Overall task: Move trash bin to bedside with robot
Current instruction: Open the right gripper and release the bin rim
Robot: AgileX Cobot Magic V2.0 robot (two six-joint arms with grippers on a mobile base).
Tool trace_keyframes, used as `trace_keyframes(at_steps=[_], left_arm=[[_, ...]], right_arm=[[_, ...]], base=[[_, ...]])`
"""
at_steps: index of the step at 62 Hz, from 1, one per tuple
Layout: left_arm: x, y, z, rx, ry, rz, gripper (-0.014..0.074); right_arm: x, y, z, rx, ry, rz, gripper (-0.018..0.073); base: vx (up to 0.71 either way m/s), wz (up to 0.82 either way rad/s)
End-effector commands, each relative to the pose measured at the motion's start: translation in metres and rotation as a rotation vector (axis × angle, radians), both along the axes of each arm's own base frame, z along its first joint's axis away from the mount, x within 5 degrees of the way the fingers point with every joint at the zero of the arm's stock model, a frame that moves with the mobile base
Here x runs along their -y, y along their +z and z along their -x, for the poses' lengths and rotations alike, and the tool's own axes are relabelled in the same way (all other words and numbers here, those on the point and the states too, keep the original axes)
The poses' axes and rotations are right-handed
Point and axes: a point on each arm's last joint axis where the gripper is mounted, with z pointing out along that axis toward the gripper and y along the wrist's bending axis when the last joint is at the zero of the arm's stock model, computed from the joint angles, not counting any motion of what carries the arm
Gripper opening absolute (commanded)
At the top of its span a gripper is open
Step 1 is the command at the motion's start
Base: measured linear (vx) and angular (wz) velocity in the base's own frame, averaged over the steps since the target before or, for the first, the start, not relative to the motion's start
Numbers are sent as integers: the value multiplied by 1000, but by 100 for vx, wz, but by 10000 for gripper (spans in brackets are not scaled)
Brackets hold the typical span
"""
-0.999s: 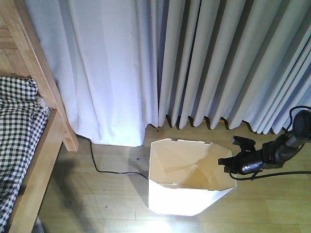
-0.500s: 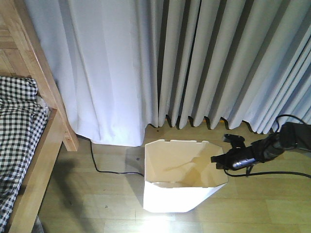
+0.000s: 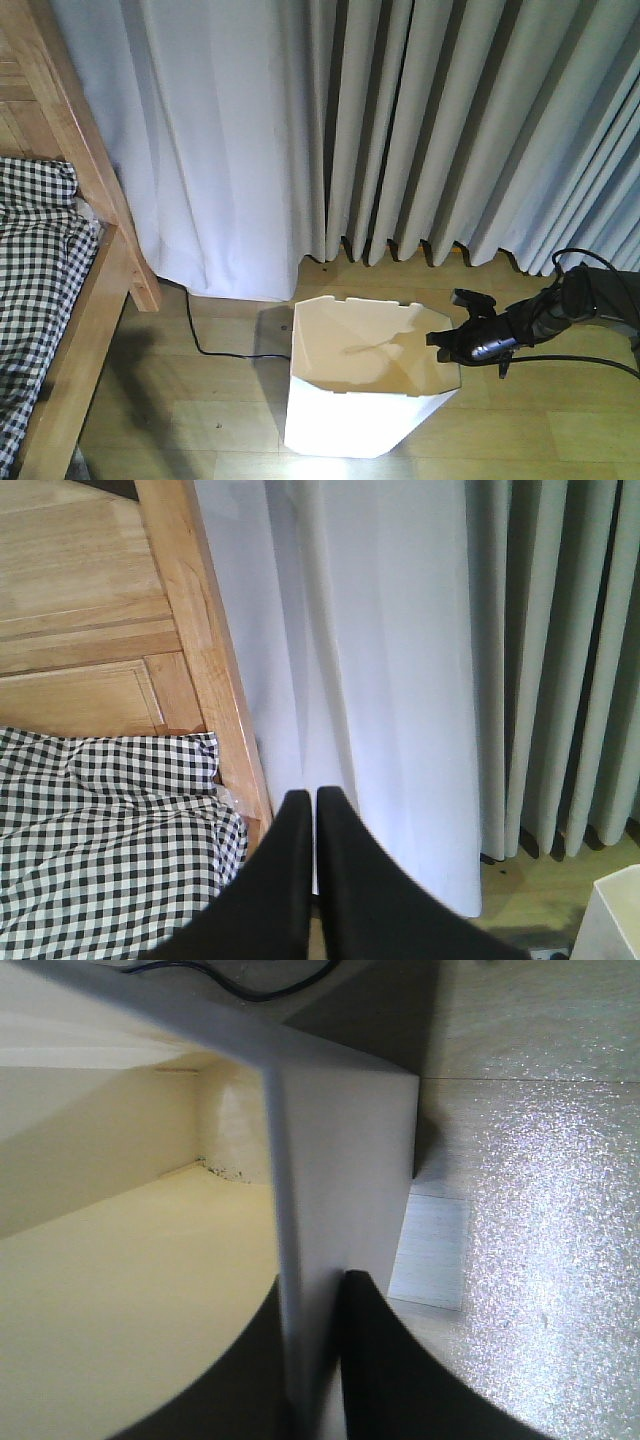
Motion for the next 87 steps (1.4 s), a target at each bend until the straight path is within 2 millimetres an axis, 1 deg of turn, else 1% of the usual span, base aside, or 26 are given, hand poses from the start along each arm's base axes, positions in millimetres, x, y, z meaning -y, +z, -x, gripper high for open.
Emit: trace_keyframes(at_steps=[1, 13, 21, 40, 48, 58, 60, 67, 75, 81, 84, 87], left_arm=[[1, -2, -1, 55, -16, 12, -6], [1, -2, -1, 55, -16, 12, -6], [1, -2, -1, 55, -16, 12, -6], [1, -2, -1, 55, -16, 12, -6], [1, -2, -1, 55, -16, 12, -6], [1, -2, -1, 55, -16, 12, -6], [1, -2, -1, 55, -16, 12, -6], [1, -2, -1, 55, -16, 12, -6], [1, -2, -1, 55, -16, 12, -6], [1, -2, -1, 55, -16, 12, -6], [1, -2, -1, 55, -16, 12, -6], [1, -2, -1, 55, -16, 12, -6]], right_arm=[[-5, 42, -32, 82, 1, -127, 35], [-3, 41, -32, 84, 25, -107, 92], [-3, 41, -31, 82, 41, -101, 152], [-3, 41, -31, 83, 43, -101, 342], [-3, 49, -35, 96, 48, -113, 398], [1, 65, -43, 115, 57, -153, 417], [3, 72, -45, 119, 55, -174, 417], [13, 87, -49, 129, 62, -239, 416], [23, 96, -44, 110, 54, -356, 415], [23, 106, -35, 66, 99, -515, 415], [25, 109, -32, 56, 114, -565, 415], [30, 109, -32, 61, 59, -587, 415]], base=[[0, 0], [0, 0], [0, 0], [0, 0], [0, 0], [0, 0], [0, 0], [0, 0], [0, 0], [0, 0], [0, 0], [0, 0]])
